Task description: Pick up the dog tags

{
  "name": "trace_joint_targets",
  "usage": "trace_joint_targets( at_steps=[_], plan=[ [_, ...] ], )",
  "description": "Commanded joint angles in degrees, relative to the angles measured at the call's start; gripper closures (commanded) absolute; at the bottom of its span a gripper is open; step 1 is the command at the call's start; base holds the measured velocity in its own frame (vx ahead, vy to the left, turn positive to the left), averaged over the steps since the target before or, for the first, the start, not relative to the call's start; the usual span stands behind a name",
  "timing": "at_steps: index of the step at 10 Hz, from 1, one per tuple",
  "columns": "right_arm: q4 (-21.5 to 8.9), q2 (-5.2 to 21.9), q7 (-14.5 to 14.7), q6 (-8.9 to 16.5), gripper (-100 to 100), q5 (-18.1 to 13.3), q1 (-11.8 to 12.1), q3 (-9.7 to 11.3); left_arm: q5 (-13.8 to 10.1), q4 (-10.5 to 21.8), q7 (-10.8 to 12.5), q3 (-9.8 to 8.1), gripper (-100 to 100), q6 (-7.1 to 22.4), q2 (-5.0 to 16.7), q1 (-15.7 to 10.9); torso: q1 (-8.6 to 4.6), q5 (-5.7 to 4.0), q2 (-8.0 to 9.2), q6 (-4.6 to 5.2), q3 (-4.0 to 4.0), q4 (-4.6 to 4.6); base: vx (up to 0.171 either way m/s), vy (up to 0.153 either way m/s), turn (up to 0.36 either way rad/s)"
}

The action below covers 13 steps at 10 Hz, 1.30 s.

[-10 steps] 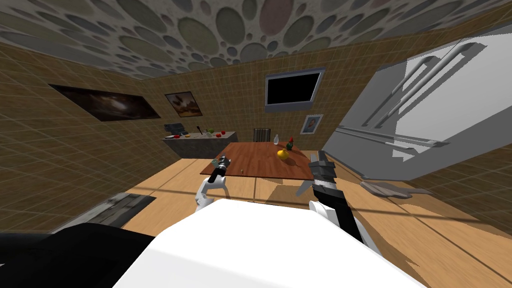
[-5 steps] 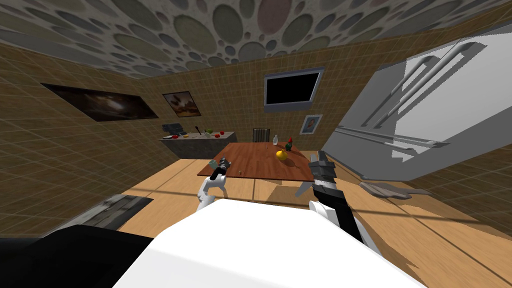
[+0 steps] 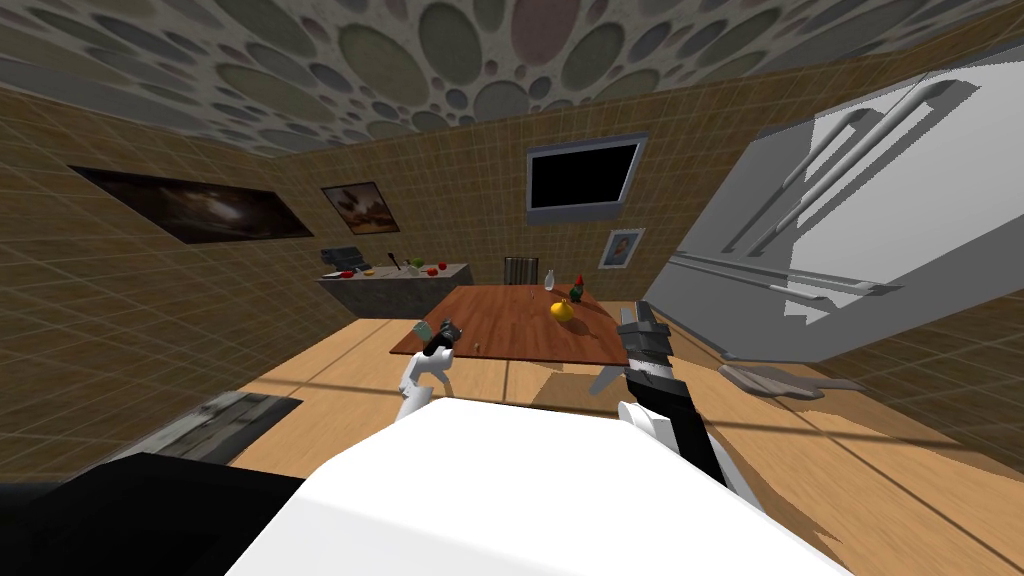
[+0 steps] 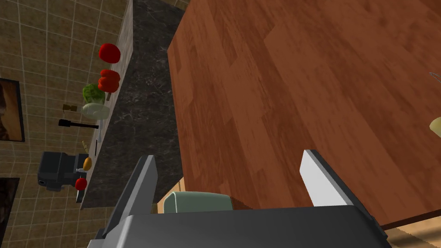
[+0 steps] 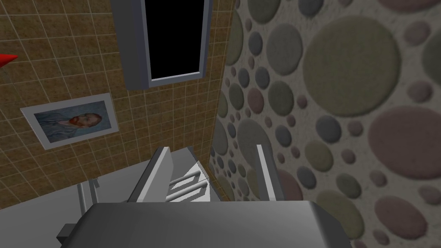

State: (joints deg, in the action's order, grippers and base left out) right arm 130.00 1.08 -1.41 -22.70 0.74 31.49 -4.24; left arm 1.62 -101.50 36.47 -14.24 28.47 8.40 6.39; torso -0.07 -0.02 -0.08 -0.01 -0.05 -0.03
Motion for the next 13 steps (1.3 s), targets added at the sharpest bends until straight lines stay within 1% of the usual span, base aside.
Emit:
trace_joint_targets(
  at_steps=[1,2,3,4,5,6,7,8,9,10,11,12,13],
  plan=[
    [0.0,0.0,0.0,0.0,0,0.0,0.0,0.0,-0.1,0.9,0.8,-0.41,-100,2.6,0.1,-0.9,0.00,0.00,0.00,0.00,0.00,0.00,0.029,-0.025,-0.003],
    [0.0,0.0,0.0,0.0,0,0.0,0.0,0.0,0.0,2.9,2.3,-1.11,-100,4.5,-0.1,-2.2,-0.01,-0.01,-0.02,0.00,-0.01,0.00,0.043,-0.041,-0.009],
    [0.0,0.0,0.0,0.0,0,0.0,0.0,0.0,0.0,2.9,2.3,-1.11,-100,5.6,-0.1,-2.2,-0.06,-0.01,-0.06,0.00,-0.04,-0.01,0.042,-0.038,-0.001],
    [0.0,0.0,0.0,0.0,0,0.0,0.0,0.0,0.0,4.8,3.7,-1.79,-100,7.6,-0.2,-3.4,-0.07,-0.02,-0.07,0.00,-0.04,-0.01,0.046,-0.049,-0.009],
    [0.0,0.0,0.0,0.0,0,0.0,0.0,0.0,0.0,4.8,3.7,-1.79,-100,8.6,-0.2,-3.4,-0.11,-0.02,-0.09,0.01,-0.05,-0.02,0.034,-0.041,-0.003],
    [0.0,0.0,0.0,0.0,0,0.0,0.0,0.0,0.0,6.7,5.1,-2.44,-100,11.2,-0.4,-4.5,-0.08,-0.02,-0.05,0.00,-0.03,-0.01,0.039,-0.036,-0.007],
    [0.0,0.0,0.0,0.0,0,0.0,0.0,0.0,0.0,6.7,5.1,-2.44,-100,11.4,-0.4,-4.5,-0.06,-0.01,-0.06,0.00,-0.04,-0.02,0.031,-0.032,-0.004],
    [0.0,0.0,0.0,0.0,0,0.0,0.0,0.0,0.0,8.5,6.4,-3.08,-100,13.7,-0.6,-5.7,-0.04,-0.02,-0.03,-0.01,-0.02,-0.01,0.039,-0.035,-0.007],
    [0.0,0.0,0.0,0.0,0,0.0,0.0,0.0,0.0,8.5,6.4,-3.08,-100,14.2,-0.6,-5.7,-0.04,-0.01,-0.06,0.00,-0.03,-0.01,0.032,-0.036,-0.004],
    [0.0,0.0,0.0,0.0,0,0.0,0.0,0.0,0.0,10.2,7.6,-3.68,-100,16.2,-0.8,-6.8,-0.05,-0.02,-0.03,0.00,-0.02,-0.01,0.038,-0.045,-0.006],
    [0.0,0.0,0.0,0.0,0,0.0,0.0,0.0,0.0,10.2,7.6,-3.68,-100,16.9,-0.8,-6.8,-0.09,-0.02,-0.05,0.00,-0.03,-0.01,0.032,-0.035,-0.002],
    [0.0,0.0,0.0,0.0,0,0.0,0.0,0.0,0.0,11.9,8.8,-4.26,-100,19.1,-1.0,-7.8,-0.05,-0.02,-0.03,-0.01,-0.02,-0.01,0.032,-0.038,-0.007],
    [0.0,0.0,0.0,0.0,0,0.0,0.0,0.0,0.0,11.9,8.8,-4.26,-100,19.4,-1.0,-7.8,-0.07,-0.02,-0.03,0.00,-0.02,-0.01,0.026,-0.030,-0.002]
  ],
)
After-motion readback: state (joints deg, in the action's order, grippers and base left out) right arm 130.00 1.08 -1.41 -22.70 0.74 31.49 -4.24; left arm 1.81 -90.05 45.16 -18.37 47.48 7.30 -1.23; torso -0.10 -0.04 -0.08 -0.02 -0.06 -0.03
